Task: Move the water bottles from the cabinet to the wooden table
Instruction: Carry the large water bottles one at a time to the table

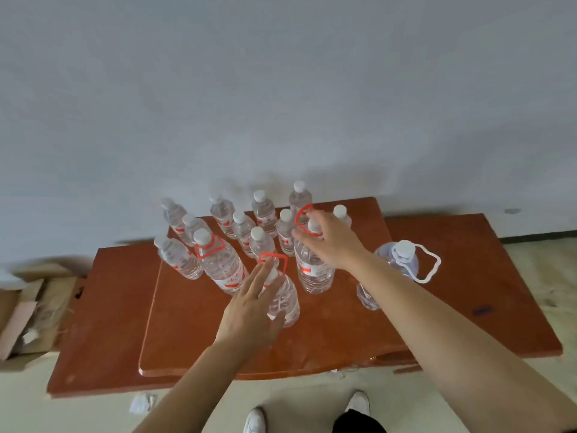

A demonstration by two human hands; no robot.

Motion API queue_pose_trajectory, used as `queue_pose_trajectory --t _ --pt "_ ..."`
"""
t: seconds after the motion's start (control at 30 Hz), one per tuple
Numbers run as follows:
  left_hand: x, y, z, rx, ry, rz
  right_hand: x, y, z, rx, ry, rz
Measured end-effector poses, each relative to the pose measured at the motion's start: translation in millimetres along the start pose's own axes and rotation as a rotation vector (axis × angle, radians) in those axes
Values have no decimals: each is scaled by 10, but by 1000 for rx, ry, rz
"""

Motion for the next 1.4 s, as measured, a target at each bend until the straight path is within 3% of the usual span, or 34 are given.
queue_pose_trajectory --t 0.17,0.4,0.73,0.9,1.1,1.17,1.27,1.4 --pt "-26 56 83 -49 82 55 167 -171 215 245 6 22" --pt "65 20 8 -53 110 18 -216 -25 155 119 75 160" --pt "82 -9 -142 -95 -53 -29 -973 84 174 -20 -35 243" --pt "56 -20 -93 -110 -90 -14 -1198 11 150 29 -82 137" --pt "-465 -71 47 -187 -43 314 -1248 -96 70 86 -79 115" --pt "-600 -319 61 -234 -22 202 -1262 -65 71 116 -77 113" --pt "-703 -982 96 -303 111 -276 -1386 14 174 148 -62 120" --pt "-547 -1410 332 -297 153 -426 -1811 170 609 266 -190 200"
Point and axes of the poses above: each hand's wrist, its own x-axis towards the middle knuckle, its own y-axis out of the back of the hand, z = x × y, the point moved 9 cm from there along x, towards the middle knuckle, and after that the axes turned 5 degrees about z, right-handed, at the moved point
